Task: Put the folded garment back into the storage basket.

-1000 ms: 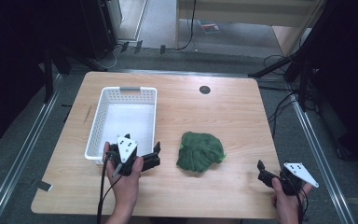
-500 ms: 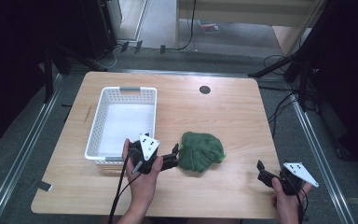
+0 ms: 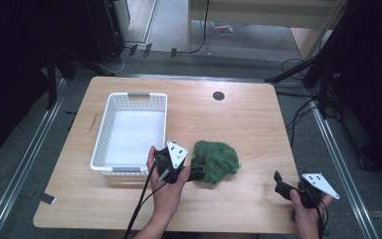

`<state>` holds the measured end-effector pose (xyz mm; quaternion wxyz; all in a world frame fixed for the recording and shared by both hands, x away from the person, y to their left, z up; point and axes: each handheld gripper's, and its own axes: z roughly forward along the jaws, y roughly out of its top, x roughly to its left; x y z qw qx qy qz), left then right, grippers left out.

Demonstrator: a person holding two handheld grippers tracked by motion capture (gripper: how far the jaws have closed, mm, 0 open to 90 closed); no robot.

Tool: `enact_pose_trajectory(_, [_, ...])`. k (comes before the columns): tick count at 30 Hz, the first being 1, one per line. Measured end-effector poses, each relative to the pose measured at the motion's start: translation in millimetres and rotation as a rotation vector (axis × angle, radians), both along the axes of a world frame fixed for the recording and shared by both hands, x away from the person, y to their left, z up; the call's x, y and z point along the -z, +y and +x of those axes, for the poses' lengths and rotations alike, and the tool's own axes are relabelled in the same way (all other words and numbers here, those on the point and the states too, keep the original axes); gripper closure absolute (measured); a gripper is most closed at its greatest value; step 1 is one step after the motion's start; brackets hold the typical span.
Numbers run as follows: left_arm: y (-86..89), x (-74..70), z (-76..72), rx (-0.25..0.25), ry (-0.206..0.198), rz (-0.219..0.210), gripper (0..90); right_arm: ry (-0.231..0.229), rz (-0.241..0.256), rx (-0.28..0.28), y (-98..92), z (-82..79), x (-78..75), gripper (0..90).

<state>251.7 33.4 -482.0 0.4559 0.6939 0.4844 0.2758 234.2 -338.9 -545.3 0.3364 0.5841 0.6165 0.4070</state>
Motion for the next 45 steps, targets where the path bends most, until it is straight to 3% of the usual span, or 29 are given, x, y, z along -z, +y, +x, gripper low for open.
enact_pose_trajectory(8, [-19.1,9.3,3.8,0.044,0.029,0.002,0.0,-0.001,-0.001,-0.005,0.0,0.2,0.1,0.4])
enact_pose_trajectory(16, [-33.1,29.0,12.6,0.068,0.083,0.038,0.0,0.001,-0.001,-0.007,-0.1,0.3,0.1,0.4])
enact_pose_trajectory(28, [-48.1,51.0,18.8,0.142,0.158,0.047,0.0,0.004,0.001,-0.01,0.4,0.4,0.0,0.4])
enact_pose_trajectory(38, [-51.6,61.0,24.1,0.119,0.198,0.08,0.0,0.005,0.003,-0.01,-0.1,0.9,0.2,0.4])
enact_pose_trajectory(45, [-51.3,63.8,24.4,0.116,0.192,0.082,0.0,0.006,0.002,-0.009,-0.4,1.2,0.2,0.4])
